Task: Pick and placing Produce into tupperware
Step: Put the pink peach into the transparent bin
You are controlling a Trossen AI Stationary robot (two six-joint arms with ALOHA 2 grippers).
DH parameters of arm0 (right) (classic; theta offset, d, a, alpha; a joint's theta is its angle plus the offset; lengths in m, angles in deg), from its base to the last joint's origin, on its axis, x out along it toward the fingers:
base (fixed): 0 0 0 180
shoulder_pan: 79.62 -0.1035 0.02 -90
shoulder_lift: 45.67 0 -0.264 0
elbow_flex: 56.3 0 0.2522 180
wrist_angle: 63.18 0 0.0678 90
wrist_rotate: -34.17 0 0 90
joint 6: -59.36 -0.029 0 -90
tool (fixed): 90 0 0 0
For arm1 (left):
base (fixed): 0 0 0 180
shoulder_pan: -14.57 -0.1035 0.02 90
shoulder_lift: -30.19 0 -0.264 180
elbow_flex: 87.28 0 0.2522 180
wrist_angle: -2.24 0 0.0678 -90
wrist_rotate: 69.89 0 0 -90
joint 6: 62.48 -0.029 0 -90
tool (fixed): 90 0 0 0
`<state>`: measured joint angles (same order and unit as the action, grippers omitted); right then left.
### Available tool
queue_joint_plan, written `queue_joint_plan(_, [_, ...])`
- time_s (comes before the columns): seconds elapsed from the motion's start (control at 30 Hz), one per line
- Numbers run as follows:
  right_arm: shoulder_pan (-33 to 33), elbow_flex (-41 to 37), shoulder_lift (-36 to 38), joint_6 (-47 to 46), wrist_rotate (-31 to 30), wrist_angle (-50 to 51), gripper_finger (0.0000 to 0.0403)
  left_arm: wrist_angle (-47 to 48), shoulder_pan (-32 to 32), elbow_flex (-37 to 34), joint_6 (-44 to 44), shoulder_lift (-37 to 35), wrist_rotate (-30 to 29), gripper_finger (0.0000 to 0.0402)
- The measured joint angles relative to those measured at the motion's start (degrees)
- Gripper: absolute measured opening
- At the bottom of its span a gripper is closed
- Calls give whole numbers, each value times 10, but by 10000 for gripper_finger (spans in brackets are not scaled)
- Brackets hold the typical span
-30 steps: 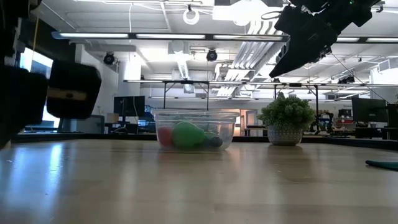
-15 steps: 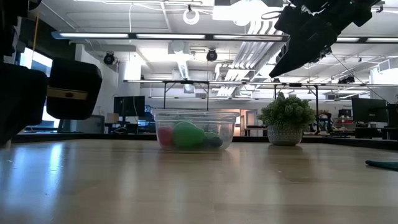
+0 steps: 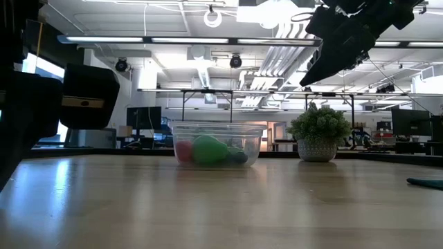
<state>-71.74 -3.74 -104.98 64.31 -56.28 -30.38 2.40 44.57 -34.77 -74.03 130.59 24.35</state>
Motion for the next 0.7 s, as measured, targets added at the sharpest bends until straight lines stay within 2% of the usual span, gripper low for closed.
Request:
queue_joint_plan(0.13, [0,0,0,0,0,0,2,0,0,0,0,0,-4,145])
queue_joint_plan(0.4, [0,0,0,0,0,0,2,-1,0,0,-1,0,-13,102])
queue_joint_plan(0.7, [0,0,0,0,0,0,2,0,-19,0,-16,-1,-17,115])
